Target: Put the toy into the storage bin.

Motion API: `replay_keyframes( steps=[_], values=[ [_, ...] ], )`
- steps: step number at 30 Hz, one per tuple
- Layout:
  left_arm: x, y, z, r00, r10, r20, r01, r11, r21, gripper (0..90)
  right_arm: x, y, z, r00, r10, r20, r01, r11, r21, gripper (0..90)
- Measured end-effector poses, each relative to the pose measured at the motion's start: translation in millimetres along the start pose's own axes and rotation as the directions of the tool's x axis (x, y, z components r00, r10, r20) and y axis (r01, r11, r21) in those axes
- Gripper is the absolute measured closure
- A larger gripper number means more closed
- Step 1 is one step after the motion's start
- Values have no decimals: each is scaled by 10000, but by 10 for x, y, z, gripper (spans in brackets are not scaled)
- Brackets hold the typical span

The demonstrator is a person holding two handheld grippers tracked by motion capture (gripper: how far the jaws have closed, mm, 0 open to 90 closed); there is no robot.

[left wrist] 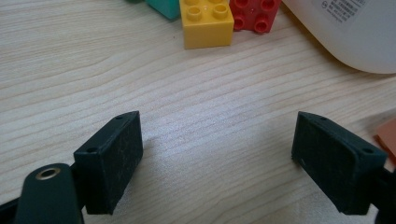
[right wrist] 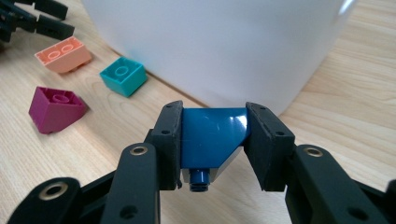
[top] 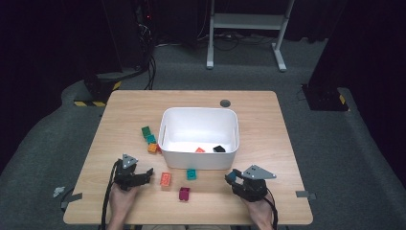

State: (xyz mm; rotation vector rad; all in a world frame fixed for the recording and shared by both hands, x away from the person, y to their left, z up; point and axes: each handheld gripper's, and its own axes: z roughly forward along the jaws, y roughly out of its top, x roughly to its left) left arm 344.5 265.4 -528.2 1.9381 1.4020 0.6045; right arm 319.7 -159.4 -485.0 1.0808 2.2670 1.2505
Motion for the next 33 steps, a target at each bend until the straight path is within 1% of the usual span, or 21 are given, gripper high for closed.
replay_keyframes(
  steps=[4,10,14,17,21,28,33],
  values=[
    [-1,0,0,10000,-10,5,10,10000,-2,165,-26,44,-63,10000,42,34,-41,9999,-117,595],
    [0,0,0,10000,-9,6,9,10000,0,165,-42,121,-138,9999,-109,73,110,9998,-190,595],
    [2,0,-1,10000,14,-8,-14,10000,-2,166,-55,194,-188,9999,-144,1,144,9997,-181,595],
    [2,0,0,10000,9,-6,-9,10000,-5,166,-60,251,-235,9997,-234,29,235,9993,-280,595],
    [2,0,-1,10000,12,-7,-12,10000,-2,166,-87,323,-277,9998,-184,-45,182,9991,-376,595],
    [2,0,-1,10000,10,-8,-10,10000,-3,167,-110,470,-360,9994,-318,-103,313,9983,-483,595],
    [2,0,-1,10000,10,-8,-10,10000,-3,166,-132,581,-436,9992,-313,-241,297,9975,-637,595]
  ],
)
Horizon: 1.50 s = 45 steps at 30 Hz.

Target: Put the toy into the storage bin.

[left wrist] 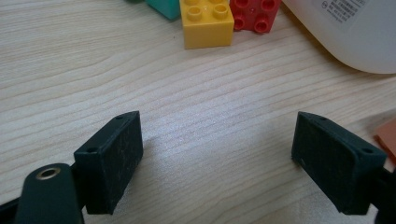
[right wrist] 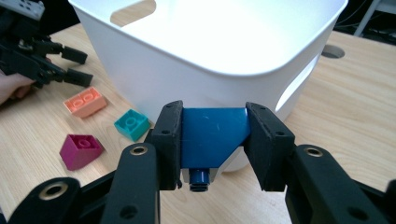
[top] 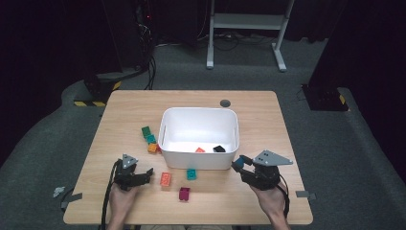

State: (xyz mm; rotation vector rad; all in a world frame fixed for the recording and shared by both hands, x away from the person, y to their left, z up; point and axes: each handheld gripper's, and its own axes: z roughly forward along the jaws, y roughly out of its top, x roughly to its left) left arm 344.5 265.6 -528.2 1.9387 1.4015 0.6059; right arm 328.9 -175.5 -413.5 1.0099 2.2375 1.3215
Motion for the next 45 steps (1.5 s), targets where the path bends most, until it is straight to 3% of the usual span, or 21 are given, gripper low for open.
replay_keyframes(
  steps=[20,34,45],
  values=[
    [0,0,0,10000,-3,1,3,10000,0,166,-66,488,-109,9993,-191,-335,172,9983,-549,595],
    [0,0,0,10000,-5,0,5,10000,-2,166,-132,782,59,9984,-102,-555,67,9980,-628,595],
    [0,1,-1,10000,-1,-5,1,10000,10,166,-200,840,298,9984,166,-536,-179,9996,-228,594]
  ],
)
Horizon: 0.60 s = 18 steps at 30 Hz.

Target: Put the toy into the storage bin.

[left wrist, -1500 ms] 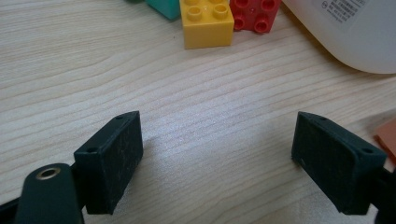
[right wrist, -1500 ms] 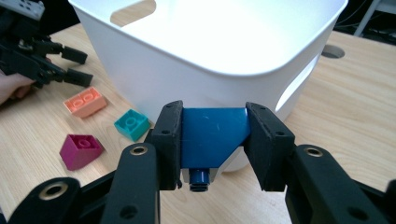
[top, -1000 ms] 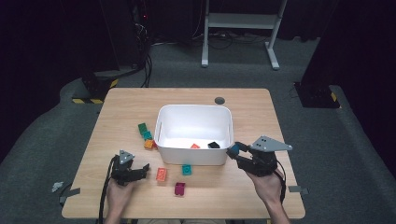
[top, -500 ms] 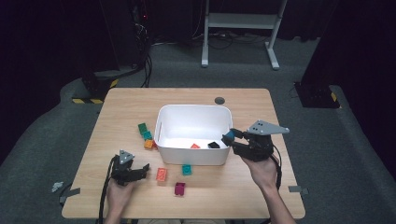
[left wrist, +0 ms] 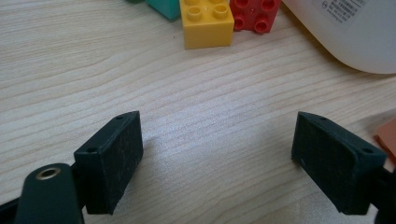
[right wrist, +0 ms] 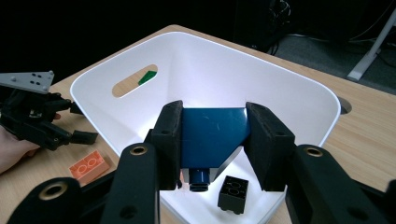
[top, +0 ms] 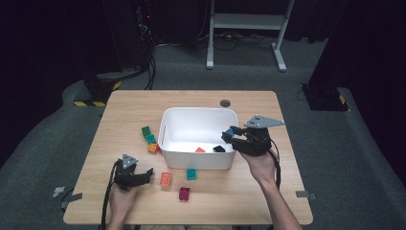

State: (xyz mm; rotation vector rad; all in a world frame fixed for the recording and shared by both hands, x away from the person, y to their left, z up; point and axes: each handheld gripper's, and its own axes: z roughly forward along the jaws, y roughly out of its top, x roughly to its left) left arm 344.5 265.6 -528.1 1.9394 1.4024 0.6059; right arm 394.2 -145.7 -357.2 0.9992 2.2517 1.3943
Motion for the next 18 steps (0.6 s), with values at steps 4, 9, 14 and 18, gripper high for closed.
replay_keyframes(
  steps=[4,9,14,18],
  values=[
    [0,0,0,10000,-1,-1,1,10000,1,166,-21,10,58,10000,34,58,-35,9999,110,594],
    [0,0,1,10000,-2,7,2,10000,-12,166,-42,17,126,9999,1,160,-4,9998,200,594],
    [0,0,1,10000,-4,7,4,10000,-12,166,-50,16,178,9997,5,257,-14,9994,347,593],
    [0,0,1,10000,-1,8,1,10000,-9,166,-78,12,233,9995,-6,321,-9,9989,477,593]
  ],
)
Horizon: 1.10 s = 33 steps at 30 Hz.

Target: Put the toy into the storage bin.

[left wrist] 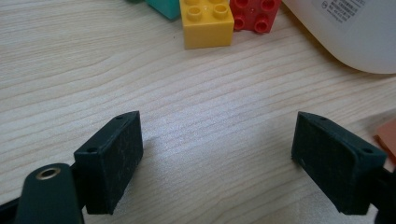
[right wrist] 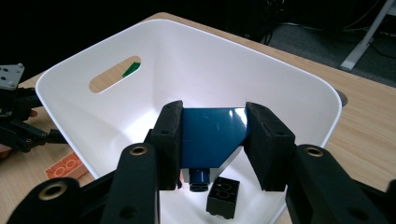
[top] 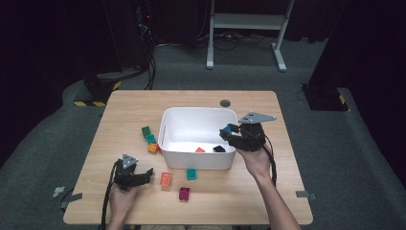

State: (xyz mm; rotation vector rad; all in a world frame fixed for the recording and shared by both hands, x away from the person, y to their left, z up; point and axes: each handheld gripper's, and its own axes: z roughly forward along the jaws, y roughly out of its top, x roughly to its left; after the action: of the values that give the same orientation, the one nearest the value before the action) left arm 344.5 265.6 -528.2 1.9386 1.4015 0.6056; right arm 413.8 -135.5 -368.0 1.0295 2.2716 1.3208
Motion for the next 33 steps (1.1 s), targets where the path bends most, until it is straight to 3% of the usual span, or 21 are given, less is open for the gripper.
replay_keyframes(
  steps=[13,19,33],
  values=[
    [0,0,-1,10000,1,-6,-1,10000,8,166,-37,-12,158,10000,34,74,-37,9994,338,585],
    [0,0,0,10000,2,-1,-2,10000,-4,166,-56,-29,183,9999,98,36,-99,9996,258,451],
    [0,0,0,10000,0,0,0,10000,-4,166,-59,-119,-51,9997,169,198,-156,9979,-628,429]
  ],
)
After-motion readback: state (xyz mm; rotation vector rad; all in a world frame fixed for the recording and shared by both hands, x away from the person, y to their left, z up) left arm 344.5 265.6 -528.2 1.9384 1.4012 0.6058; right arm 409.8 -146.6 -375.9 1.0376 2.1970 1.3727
